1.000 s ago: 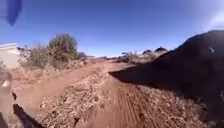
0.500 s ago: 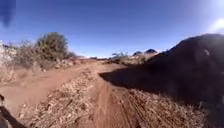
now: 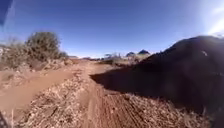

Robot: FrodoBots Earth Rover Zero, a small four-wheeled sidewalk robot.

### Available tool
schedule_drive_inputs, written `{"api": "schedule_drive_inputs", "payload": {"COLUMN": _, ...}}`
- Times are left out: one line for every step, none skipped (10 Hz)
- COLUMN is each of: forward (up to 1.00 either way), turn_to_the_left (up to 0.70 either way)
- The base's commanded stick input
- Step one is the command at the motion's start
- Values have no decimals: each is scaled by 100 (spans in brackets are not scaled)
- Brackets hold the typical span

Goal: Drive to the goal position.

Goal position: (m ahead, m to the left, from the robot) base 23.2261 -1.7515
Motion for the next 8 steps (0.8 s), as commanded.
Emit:
{"api": "schedule_drive_inputs", "payload": {"forward": 50, "turn_to_the_left": 0}}
{"api": "schedule_drive_inputs", "payload": {"forward": 50, "turn_to_the_left": 0}}
{"api": "schedule_drive_inputs", "payload": {"forward": 50, "turn_to_the_left": 0}}
{"api": "schedule_drive_inputs", "payload": {"forward": 50, "turn_to_the_left": 0}}
{"api": "schedule_drive_inputs", "payload": {"forward": 50, "turn_to_the_left": 0}}
{"api": "schedule_drive_inputs", "payload": {"forward": 50, "turn_to_the_left": 0}}
{"api": "schedule_drive_inputs", "payload": {"forward": 50, "turn_to_the_left": 0}}
{"api": "schedule_drive_inputs", "payload": {"forward": 50, "turn_to_the_left": 0}}
